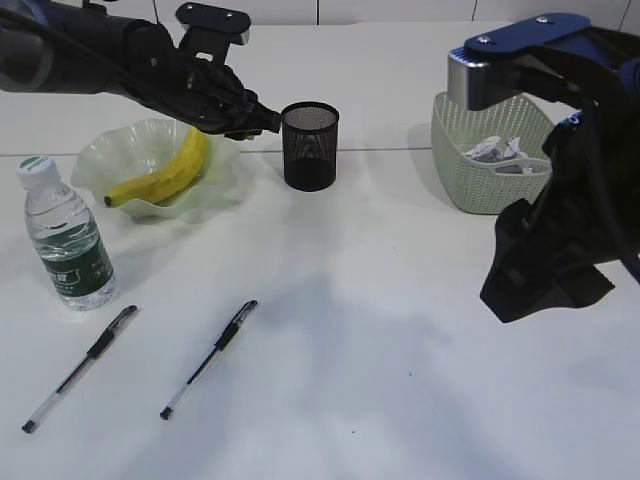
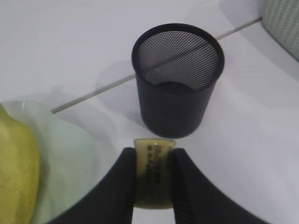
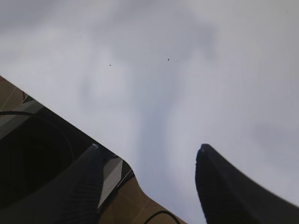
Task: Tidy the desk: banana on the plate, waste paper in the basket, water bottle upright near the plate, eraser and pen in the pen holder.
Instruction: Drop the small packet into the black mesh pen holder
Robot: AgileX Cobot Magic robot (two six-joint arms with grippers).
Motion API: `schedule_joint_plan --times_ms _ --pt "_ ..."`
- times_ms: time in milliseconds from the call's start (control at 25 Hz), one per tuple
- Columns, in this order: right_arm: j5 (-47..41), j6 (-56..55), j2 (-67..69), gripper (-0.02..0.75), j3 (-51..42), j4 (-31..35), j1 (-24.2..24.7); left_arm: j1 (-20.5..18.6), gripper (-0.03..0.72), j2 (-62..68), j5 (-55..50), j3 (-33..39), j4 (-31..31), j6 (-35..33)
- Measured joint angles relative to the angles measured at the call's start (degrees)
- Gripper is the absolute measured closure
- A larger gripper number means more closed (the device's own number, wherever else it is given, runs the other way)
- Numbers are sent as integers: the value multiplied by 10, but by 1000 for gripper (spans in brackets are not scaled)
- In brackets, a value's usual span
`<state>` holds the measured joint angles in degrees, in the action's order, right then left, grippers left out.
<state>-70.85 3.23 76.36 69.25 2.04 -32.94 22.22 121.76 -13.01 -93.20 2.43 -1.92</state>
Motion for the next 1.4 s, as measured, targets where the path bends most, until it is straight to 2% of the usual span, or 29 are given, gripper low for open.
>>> schedule_joint_plan --times_ms 200,520,680,840,1160,1400 --pt "0 0 0 275 0 0 0 -17 540 5 6 0 7 -1" --pt "0 -2 0 275 0 -2 0 -18 540 11 4 -29 13 -7" --pt "0 -2 0 275 0 -4 0 -18 540 26 -3 -62 48 -37" --pt "0 -2 0 275 0 -5 0 -22 540 43 -22 -94 137 -118" --pt "0 -7 0 275 0 -5 0 -45 540 87 -83 -161 421 -380" --pt "0 -14 0 275 0 -5 0 -60 540 107 -108 -177 580 -537"
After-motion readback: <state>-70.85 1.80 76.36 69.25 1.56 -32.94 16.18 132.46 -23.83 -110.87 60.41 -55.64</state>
